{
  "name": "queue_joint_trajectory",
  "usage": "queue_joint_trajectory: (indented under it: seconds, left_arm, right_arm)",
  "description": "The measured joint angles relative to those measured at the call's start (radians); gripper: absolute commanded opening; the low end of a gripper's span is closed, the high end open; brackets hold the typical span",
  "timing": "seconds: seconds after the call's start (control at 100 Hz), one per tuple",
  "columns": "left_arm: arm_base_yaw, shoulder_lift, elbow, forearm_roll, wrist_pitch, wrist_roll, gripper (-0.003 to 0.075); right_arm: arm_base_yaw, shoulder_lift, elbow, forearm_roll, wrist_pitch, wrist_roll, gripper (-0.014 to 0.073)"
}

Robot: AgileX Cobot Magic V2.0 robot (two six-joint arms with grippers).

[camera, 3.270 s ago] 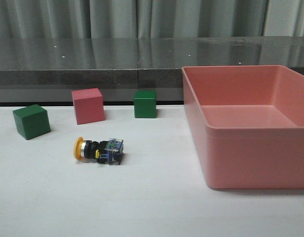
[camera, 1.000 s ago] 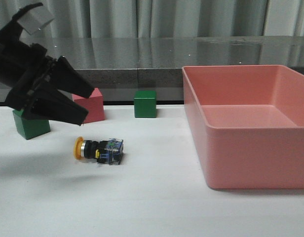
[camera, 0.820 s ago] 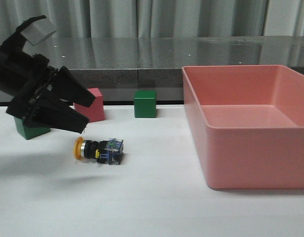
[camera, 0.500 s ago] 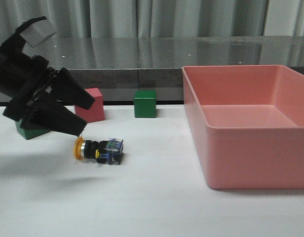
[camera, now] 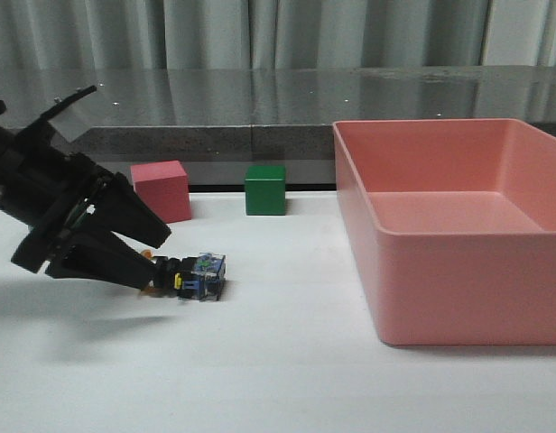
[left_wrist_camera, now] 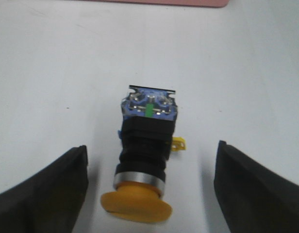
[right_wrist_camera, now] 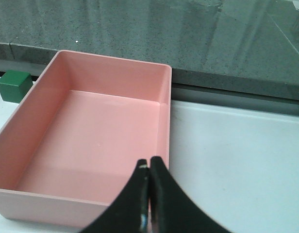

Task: Place and stand button with both arms
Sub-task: 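Move the left gripper down toward the lying button, then close the left gripper around the button's yellow cap end, then lift the button and rotate it upright with the left gripper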

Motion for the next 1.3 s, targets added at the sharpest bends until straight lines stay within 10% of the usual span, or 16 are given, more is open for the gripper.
queue_joint_trajectory:
  seconds: [0.37,0.64,0.93,1.3]
  left_arm:
    - [0.000,0.097,-0.002,-0.092,-0.021,0.049,0.0456]
    - [0.000,0.112,-0.022,-0.094,0.023,0.053,-0.0018]
    - [0.000,-0.012,-0.120,0.067,0.046,-0.061,-0.0020]
    - [-0.121,-0.341,-0.184,0.673,-0.107,-0.386,-0.0020]
  right_arm:
    - [0.000,0.000,0.000,0.000,0.008,0.000,-0.0076]
    - [0.000,0.000,0.000,0.000,0.008,0.000,-0.0076]
    - [0.000,0.000,0.000,0.000,0.008,0.000,-0.0076]
    - [0.000,0.000,0.000,0.000,0.008,0.000,-0.0076]
